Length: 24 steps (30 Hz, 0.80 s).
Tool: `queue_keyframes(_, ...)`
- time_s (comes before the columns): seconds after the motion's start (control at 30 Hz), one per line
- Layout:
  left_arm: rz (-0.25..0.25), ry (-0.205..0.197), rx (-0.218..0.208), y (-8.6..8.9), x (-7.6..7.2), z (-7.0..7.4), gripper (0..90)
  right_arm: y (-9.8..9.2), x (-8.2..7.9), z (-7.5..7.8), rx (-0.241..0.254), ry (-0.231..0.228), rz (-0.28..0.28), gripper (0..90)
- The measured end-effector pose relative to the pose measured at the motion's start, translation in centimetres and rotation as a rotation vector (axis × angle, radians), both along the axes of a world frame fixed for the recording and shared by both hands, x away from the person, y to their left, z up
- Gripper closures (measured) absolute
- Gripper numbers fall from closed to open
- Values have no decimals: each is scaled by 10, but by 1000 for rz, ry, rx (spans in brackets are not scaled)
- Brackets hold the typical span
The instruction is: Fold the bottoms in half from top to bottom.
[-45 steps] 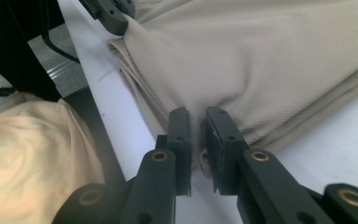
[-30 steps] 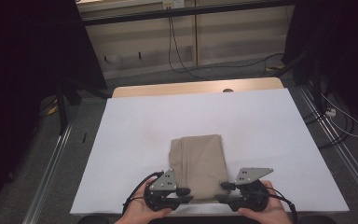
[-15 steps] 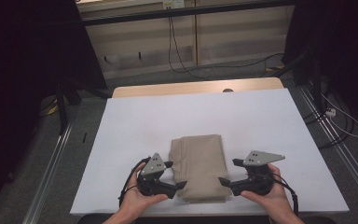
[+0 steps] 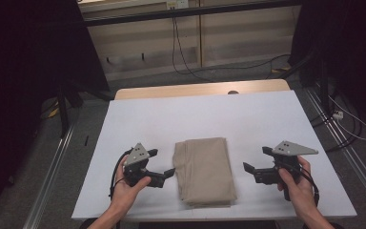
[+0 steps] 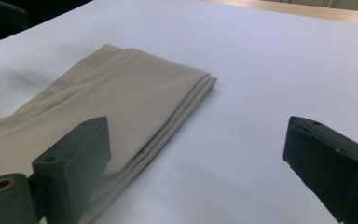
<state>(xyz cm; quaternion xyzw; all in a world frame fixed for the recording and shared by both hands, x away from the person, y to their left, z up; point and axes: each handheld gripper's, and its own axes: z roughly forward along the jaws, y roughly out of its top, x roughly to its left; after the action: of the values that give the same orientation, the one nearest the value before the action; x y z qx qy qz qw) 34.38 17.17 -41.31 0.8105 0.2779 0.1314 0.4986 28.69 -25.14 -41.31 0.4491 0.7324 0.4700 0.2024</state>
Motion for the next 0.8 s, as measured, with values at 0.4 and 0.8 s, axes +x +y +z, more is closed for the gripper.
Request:
queue_keyframes(0.4, 119, -22, 17, 35, 12, -2, 59, -30, 2, -11, -57, -10, -133, 76)
queue_keyframes(0.8, 220, -13, -29, 70, -3, -9, 57, -40, -33, -14, -19, -52, -205, 46)
